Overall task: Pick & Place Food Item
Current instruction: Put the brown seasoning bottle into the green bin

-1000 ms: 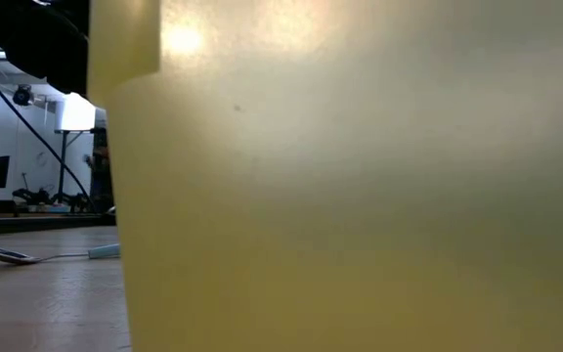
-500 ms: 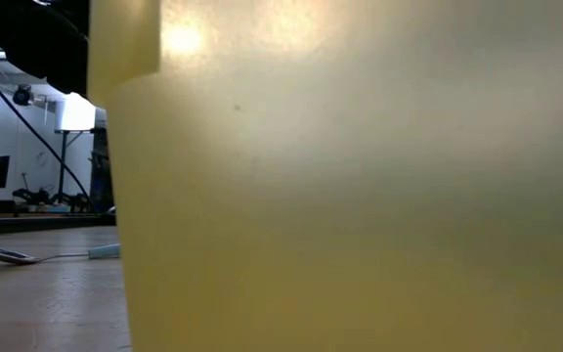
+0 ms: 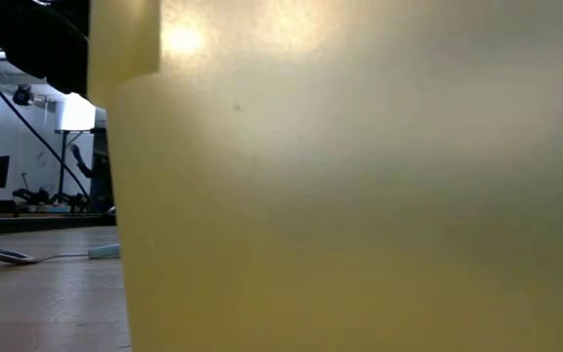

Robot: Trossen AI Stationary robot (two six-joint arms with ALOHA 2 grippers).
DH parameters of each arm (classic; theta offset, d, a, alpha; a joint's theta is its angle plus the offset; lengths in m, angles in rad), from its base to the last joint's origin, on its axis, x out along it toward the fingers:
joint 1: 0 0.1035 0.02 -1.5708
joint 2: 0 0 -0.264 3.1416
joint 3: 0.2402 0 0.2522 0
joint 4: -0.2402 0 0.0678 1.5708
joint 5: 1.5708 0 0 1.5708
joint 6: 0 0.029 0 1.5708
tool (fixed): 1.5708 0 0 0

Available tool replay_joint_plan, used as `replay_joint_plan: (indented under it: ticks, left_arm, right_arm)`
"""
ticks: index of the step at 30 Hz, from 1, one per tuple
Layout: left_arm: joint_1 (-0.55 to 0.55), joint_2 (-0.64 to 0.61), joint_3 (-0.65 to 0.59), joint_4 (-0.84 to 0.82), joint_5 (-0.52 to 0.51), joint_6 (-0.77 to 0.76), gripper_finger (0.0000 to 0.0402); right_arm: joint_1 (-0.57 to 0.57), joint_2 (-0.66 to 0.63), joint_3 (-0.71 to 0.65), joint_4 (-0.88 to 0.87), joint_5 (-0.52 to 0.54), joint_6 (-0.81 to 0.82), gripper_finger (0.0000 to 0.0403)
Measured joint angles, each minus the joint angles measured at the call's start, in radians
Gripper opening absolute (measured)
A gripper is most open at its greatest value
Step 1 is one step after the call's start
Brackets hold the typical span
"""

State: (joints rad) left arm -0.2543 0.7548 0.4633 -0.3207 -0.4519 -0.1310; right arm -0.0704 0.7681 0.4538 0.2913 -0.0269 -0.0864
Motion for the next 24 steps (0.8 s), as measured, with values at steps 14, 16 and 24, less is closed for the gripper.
replay_joint_plan:
  ticks: [14, 16, 24]
  left_arm:
    - [-0.030, 0.002, 0.000, -0.015, 0.113, -0.611, 0.0335]
    - [-0.056, 0.002, 0.000, -0.023, 0.113, -0.659, 0.0335]
    - [-0.210, 0.060, 0.044, -0.026, 0.094, -0.771, 0.0335]
  right_arm:
    - [0.000, 0.000, 0.000, 0.000, 0.000, 0.000, 0.0370]
    - [0.000, 0.000, 0.000, 0.000, 0.000, 0.000, 0.0370]
    - [0.000, 0.000, 0.000, 0.000, 0.000, 0.000, 0.0370]
